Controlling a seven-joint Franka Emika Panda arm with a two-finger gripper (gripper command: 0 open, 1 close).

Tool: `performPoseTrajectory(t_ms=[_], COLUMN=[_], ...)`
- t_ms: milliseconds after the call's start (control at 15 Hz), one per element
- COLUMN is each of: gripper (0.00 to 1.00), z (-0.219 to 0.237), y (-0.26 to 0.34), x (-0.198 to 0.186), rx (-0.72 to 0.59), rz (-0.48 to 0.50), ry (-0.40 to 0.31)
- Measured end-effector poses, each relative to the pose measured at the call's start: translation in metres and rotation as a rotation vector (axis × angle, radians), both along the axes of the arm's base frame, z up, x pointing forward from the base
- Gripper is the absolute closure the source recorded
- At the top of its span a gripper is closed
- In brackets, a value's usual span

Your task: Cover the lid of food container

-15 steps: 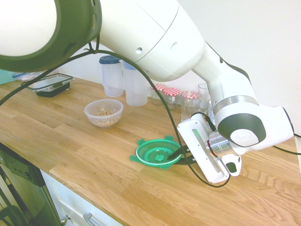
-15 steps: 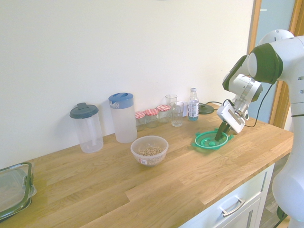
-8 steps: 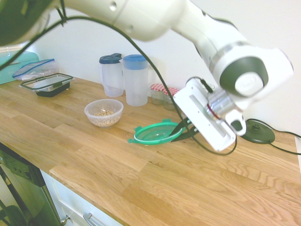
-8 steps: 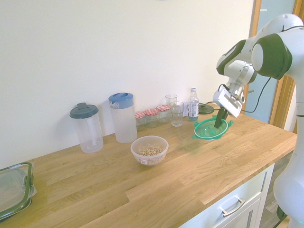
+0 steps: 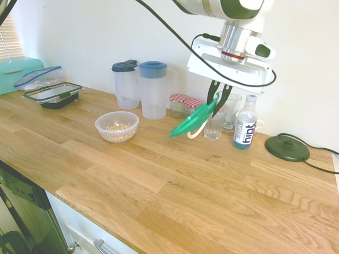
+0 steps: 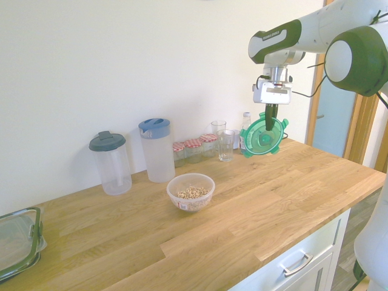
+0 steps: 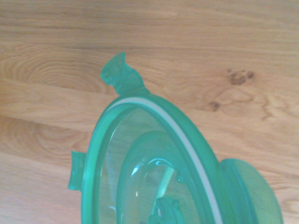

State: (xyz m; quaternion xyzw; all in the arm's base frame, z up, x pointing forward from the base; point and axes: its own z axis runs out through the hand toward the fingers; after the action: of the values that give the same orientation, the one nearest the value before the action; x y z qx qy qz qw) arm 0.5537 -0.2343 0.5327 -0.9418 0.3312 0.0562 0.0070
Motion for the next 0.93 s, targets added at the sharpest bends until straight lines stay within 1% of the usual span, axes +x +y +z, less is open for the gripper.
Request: performPoseTrajectory(t_ms=[200,333,467,600,733,800,867,933], gripper=[1.0,1.0,1.0,1.0,1.0,1.0,1.0,1.0], z=[0.007,0.008,0.014,0.016,0.01,0.004,-0.004,-0.008], y=[0.035,0.067,0.106,0.143,0.173,0.187,0.201,0.216], x=[0.012,0.006,-0.006,-0.016,-0.024,-0.026,-0.029,-0.029], rx=[-0.212,-0.353,-0.479,-0.595,-0.695,-0.722,-0.736,-0.745], rz=[0.039,0.052,0.027,-0.038,-0.129,-0.163,-0.174,-0.174], ry=[-0.036,-0.055,-0.094,-0.134,-0.127,-0.104,-0.075,-0.072])
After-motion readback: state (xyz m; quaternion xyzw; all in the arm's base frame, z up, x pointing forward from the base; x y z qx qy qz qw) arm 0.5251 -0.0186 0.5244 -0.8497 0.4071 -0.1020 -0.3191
